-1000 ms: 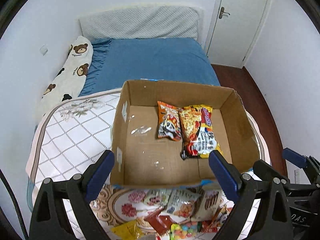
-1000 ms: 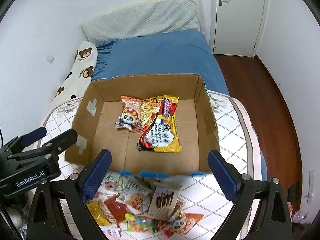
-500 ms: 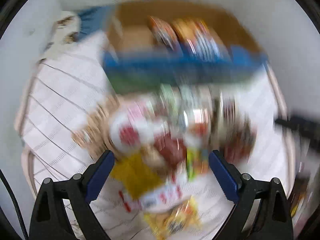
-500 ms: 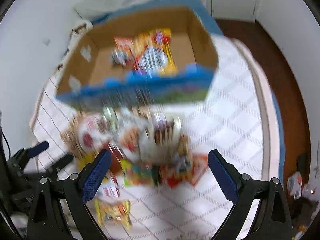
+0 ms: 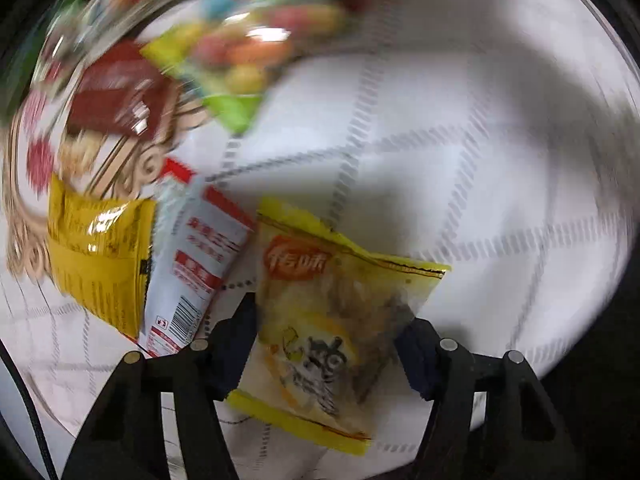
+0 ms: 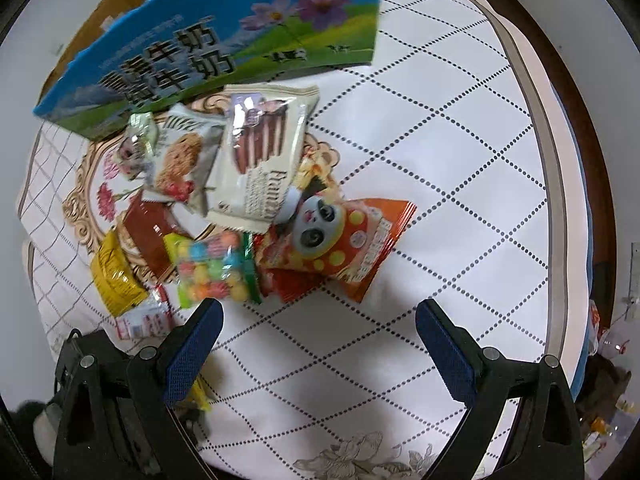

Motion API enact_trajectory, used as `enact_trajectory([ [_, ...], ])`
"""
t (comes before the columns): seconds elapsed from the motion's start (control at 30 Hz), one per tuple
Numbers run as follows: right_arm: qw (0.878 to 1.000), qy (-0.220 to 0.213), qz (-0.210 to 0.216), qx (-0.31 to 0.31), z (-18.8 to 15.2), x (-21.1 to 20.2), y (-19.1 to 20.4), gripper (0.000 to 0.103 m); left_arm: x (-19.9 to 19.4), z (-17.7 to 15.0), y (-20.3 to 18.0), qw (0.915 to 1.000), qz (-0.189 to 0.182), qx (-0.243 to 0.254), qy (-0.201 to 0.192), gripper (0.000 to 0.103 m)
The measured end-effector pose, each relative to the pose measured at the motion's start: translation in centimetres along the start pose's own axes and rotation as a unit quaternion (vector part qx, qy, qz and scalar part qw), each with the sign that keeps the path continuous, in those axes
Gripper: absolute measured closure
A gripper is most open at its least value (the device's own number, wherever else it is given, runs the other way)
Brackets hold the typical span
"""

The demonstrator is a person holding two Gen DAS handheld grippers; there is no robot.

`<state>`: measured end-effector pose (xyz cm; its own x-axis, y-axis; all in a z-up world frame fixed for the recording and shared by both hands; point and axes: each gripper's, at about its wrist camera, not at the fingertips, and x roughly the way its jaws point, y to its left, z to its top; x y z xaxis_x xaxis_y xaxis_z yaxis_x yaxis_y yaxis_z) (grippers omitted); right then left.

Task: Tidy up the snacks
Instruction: 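Grasp the panda snack bag with right tool while left tool grasps yellow egg-cake bag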

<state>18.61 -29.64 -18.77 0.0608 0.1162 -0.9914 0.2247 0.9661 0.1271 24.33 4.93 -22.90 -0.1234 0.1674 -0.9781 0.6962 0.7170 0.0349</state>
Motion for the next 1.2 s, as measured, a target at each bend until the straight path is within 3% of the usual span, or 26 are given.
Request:
enact_trajectory([
  [0.07,1.000,0.002,0.015,0.021,0.7,0.5,-0.7,0.004,-0.2,1.1,2.3,0.9964,-0.018,-0.083,0.000,0.042],
  [0.17,1.000,-0.015,0.015,0.013,2.0,0.4,-0.7,0.004,-0.8,1.9,5.4,0.9809,-0.039,-0.190,-0.012,0.042],
  [0.23,0.999,-0.014,0.002,-0.034,2.6,0.4,0.1,0.004,-1.3,2.1,7.4,0.9650,-0.044,-0.257,-0.031,0.042],
  [0.37,0.986,0.006,-0.055,-0.157,2.6,1.4,2.5,0.004,-1.4,2.1,9.4,0.9424,-0.070,-0.323,-0.052,0.042],
  [0.47,0.966,0.017,-0.109,-0.235,2.5,3.1,4.0,0.004,-1.1,2.0,9.9,0.9402,-0.080,-0.326,-0.057,0.042],
  [0.57,0.954,0.023,-0.132,-0.267,3.0,5.3,4.7,0.006,-0.3,2.1,9.5,0.9475,-0.083,-0.304,-0.052,0.040],
  [0.6,0.954,0.025,-0.130,-0.269,3.2,5.9,4.7,0.018,-0.2,2.1,9.5,0.9495,-0.082,-0.299,-0.051,0.040],
  [0.63,0.955,0.038,-0.118,-0.268,3.4,6.6,4.6,0.043,-0.1,2.3,9.3,0.9503,-0.082,-0.296,-0.050,0.040],
  [0.73,0.974,0.072,-0.067,-0.202,4.0,7.2,3.3,0.047,0.4,2.1,8.5,0.9467,-0.097,-0.304,-0.045,0.040],
  [0.83,0.987,0.122,0.008,-0.103,3.8,6.7,0.8,0.048,1.7,0.2,8.2,0.9395,-0.115,-0.320,-0.040,0.038],
  [1.0,0.974,0.209,0.083,-0.016,0.6,7.8,-1.7,0.048,3.1,-3.2,7.5,0.9334,-0.120,-0.336,-0.041,0.037],
  [1.07,0.975,0.210,0.078,-0.014,-0.3,8.7,-1.8,0.043,3.1,-3.4,6.7,0.9324,-0.107,-0.342,-0.047,0.038],
  [1.13,0.980,0.192,0.046,-0.016,-0.6,9.1,-1.6,0.032,2.6,-2.9,4.9,0.9342,-0.094,-0.340,-0.054,0.053],
  [1.2,0.984,0.173,0.034,-0.020,-1.7,8.8,-1.0,0.028,1.9,-2.3,3.8,0.9360,-0.087,-0.337,-0.056,0.055],
])
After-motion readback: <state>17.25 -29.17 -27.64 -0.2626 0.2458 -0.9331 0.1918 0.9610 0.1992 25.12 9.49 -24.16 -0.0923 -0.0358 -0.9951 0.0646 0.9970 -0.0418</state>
